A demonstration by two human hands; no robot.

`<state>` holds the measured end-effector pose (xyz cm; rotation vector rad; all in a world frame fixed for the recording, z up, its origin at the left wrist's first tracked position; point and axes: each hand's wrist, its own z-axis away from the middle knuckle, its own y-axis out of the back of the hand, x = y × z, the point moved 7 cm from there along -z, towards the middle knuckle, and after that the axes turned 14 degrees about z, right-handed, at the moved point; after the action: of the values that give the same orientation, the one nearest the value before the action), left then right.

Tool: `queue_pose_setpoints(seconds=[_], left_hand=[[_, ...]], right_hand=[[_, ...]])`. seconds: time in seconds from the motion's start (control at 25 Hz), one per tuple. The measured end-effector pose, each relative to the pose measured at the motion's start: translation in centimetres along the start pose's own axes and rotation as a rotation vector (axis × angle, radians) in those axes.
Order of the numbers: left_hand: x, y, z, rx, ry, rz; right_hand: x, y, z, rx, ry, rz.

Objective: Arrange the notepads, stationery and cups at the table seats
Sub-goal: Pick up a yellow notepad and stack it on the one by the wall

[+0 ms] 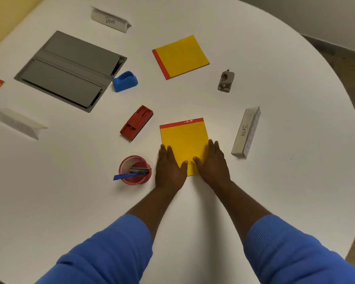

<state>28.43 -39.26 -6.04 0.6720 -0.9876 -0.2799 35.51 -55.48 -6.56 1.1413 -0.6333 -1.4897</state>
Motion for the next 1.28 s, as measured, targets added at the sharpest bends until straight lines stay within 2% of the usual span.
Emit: queue_pose_setpoints(seconds=[0.12,0.28,0.52,0.8,1.12,1.28], left_hand=[[-0.4,-0.2,-0.5,0.036,0.057,0.049],[0.0,-0.1,-0.6,0.097,0.093,0.231],[-0.7,1.2,-0.4,0.209,0.238,0.472],[-2.5,0.5,1.1,0.215,0.408,0.496],[-2.8,-0.2,4.8,0.064,0.560,0.433],[-3.3,0.1,7.7,0.057,0.593,0.439]], right_hand=[[0.0,-0.3,-0.7,0.032,-0.021,0.015],[-0.8,-0.2,-0.7,0.067,-0.029,-0.035],[-0.1,1.2,-0.9,0.068,-0.186,-0.130],[2.3,0.2,2.0,0.024,-0.299,-0.108],[4.0,-0.2,8.5,0.012,-0.357,-0.252],[4.3,1.0,12.4,0.086,-0.385,-0.359]])
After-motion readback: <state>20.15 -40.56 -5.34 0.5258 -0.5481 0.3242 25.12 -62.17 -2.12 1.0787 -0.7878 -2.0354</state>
